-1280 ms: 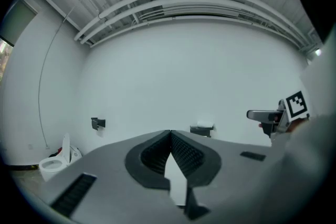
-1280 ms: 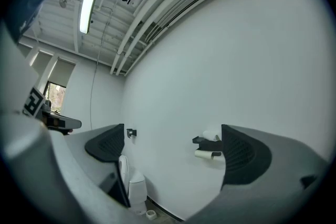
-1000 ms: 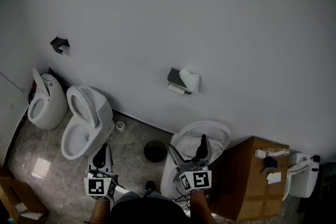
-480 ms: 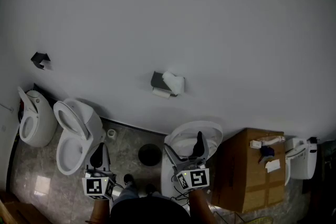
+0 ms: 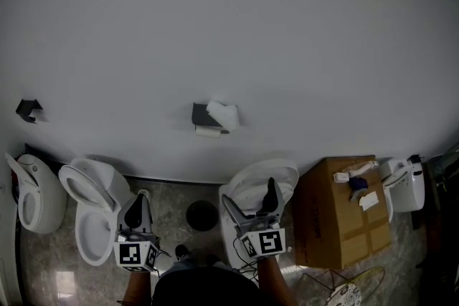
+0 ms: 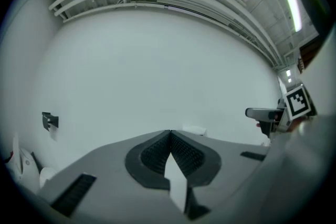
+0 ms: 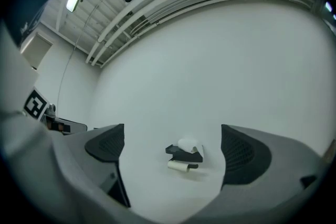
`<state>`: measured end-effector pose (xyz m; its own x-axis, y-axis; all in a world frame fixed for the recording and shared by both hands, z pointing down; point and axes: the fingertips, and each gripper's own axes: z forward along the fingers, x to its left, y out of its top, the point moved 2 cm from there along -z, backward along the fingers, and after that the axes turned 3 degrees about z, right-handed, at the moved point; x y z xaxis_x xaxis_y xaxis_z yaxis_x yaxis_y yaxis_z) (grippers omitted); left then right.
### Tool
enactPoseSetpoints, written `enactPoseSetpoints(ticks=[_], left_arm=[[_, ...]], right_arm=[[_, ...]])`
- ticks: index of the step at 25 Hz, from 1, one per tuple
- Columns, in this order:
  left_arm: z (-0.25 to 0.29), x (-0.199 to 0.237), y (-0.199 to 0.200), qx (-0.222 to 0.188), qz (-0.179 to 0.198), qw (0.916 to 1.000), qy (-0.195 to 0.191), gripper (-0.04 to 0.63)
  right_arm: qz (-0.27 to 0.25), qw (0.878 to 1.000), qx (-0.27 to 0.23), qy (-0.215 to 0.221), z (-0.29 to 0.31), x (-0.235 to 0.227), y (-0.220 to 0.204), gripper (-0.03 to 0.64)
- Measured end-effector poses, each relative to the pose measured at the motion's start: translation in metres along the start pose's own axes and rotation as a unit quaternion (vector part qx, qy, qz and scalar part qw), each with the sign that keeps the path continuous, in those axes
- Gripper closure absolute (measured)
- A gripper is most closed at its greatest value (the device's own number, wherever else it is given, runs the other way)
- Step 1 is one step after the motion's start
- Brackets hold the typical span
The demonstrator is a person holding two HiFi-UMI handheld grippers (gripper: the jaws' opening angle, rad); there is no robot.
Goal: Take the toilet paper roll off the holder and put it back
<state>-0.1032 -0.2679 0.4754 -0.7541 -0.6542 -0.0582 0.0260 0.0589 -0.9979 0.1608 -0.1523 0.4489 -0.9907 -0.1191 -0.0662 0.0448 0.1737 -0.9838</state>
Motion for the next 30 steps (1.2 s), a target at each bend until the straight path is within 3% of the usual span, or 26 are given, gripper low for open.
enactPoseSetpoints(ticks=[12, 21, 30], left_arm=[[0.039, 0.033, 0.012, -0.004, -0.039, 0.9964, -0.076, 0.592], [0.054, 0.029, 0.010, -0.013, -0.050, 0.9947, -0.088, 0.592], [0.054, 0.018, 0.001, -0.004, -0.060, 0.9940, -0.092, 0.592]], right_arm=[[-0.029, 0.998, 0.005, -0.061, 0.029, 0.022, -0.006, 0.061], [-0.061, 0.997, 0.013, -0.038, 0.068, 0.001, -0.006, 0.063], [-0.053, 0.998, 0.035, -0.006, 0.102, -0.018, -0.031, 0.063]])
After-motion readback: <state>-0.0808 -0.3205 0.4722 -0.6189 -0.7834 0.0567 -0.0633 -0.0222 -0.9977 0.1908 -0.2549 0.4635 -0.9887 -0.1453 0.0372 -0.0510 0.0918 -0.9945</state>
